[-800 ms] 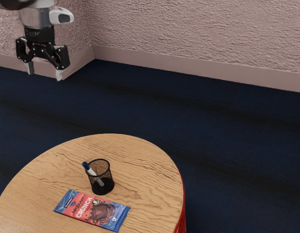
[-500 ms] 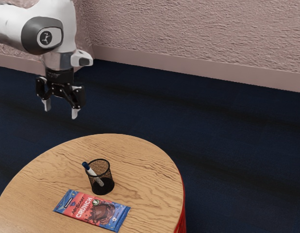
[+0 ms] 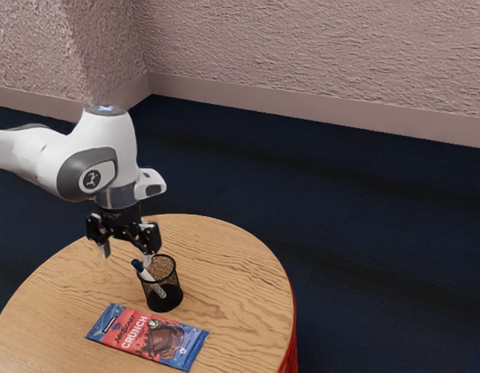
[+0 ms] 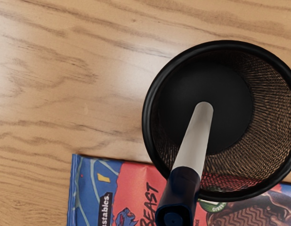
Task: Take the marker out of the pen holder and place it to the left of the pen holder.
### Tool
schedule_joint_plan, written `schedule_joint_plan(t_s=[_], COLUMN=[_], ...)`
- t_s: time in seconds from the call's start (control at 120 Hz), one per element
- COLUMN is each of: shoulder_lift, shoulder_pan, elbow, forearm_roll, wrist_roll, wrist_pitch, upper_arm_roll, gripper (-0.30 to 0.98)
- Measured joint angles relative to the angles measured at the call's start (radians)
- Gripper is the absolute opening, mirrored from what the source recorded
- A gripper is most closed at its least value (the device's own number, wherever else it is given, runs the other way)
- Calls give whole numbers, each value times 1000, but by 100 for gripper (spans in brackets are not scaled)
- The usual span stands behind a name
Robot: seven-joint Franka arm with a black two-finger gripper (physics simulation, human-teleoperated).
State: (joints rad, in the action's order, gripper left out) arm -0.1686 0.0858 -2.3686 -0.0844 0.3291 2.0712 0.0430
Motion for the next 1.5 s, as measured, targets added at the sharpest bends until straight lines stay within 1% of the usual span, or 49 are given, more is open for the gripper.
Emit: schedule_joint_plan(t_s=[0.092,0.258,0.45,0.667,0.7,0.767,0.933,1.033,1.15,1.5], shoulder_lift=[0,13,16,16,15,11,7,5,4,-22], shoulder_pan=[0,-3,-9,-9,-9,-7,-3,-3,-3,-4], elbow=[-31,-38,-75,-81,-81,-80,-79,-78,-80,-80], forearm_roll=[17,28,35,36,37,35,32,32,33,21], wrist_roll=[11,27,40,51,53,55,60,63,68,96], wrist_pitch=[58,124,170,196,198,200,201,202,202,202], upper_arm_roll=[0,0,0,0,0,0,-1,-2,-11,-49], gripper=[69,69,69,68,65,51,23,11,4,-7])
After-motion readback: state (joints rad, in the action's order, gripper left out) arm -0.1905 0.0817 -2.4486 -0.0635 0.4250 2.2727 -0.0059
